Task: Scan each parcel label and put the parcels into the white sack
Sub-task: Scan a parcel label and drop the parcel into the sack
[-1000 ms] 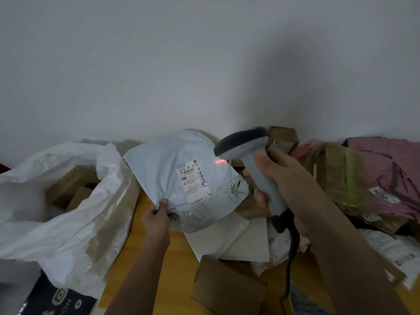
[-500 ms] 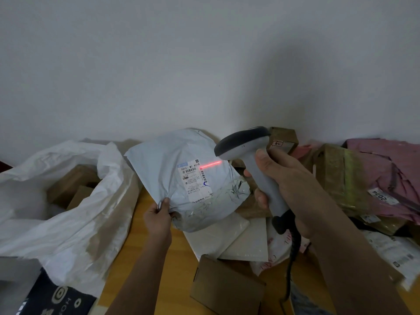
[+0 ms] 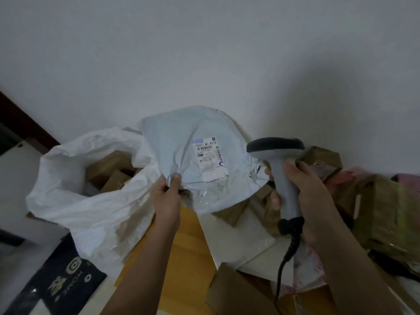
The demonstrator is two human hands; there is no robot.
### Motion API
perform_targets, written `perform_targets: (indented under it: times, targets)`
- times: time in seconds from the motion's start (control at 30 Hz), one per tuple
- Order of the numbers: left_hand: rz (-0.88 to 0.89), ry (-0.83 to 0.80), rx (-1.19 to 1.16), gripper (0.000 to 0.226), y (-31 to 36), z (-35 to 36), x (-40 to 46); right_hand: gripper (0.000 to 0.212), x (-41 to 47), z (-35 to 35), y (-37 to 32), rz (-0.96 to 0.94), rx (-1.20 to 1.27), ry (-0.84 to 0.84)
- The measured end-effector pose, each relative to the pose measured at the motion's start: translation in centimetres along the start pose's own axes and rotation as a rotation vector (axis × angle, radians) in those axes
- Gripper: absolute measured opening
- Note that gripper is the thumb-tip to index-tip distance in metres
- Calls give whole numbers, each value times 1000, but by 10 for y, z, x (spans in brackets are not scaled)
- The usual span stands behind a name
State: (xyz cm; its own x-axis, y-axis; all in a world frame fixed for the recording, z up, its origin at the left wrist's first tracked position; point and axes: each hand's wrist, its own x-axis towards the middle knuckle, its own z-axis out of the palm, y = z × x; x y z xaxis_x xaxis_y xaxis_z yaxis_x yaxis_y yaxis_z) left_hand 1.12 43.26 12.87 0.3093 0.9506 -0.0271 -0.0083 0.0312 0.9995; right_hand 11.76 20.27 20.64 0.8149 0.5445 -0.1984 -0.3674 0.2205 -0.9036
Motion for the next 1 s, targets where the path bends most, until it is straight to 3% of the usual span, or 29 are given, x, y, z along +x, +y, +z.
perform_targets:
  times: [0.17,0.3,0.33,0.4,0.53,0.63,0.7,0.77,0.8,0.87,1.0]
  targets:
    - [138,253,-139,15,45,-30,28,27,10,18,12,-8,50,-37]
    - [180,413,-222,18,58,-58,54,92,19,29,22,17,-36,-83]
    - [181,435,-232,18,61,-63,59,100,21,32,24,30,-56,-81]
    - [177,467,-242,19,64,-72,70,92,24,37,28,60,-90,-83]
    - [159,550,-237,23,64,-90,97,96,25,47,31,62,-147,-74]
    - [62,502,-269,12,55,-105,121,39,27,54,34,23,-182,-64]
    - [-59,389,-275,50,46,-109,131,32,30,56,37,22,-232,-60]
    - [-107,382,-70,91,38,-107,131,32,34,58,43,35,-242,-35]
    - [-71,379,57,92,35,-102,124,30,36,59,46,46,-227,-16]
    - [64,323,221,68,28,-84,102,25,39,59,53,72,-170,24]
    - [309,83,385,33,-6,-51,64,21,46,58,59,140,-92,109]
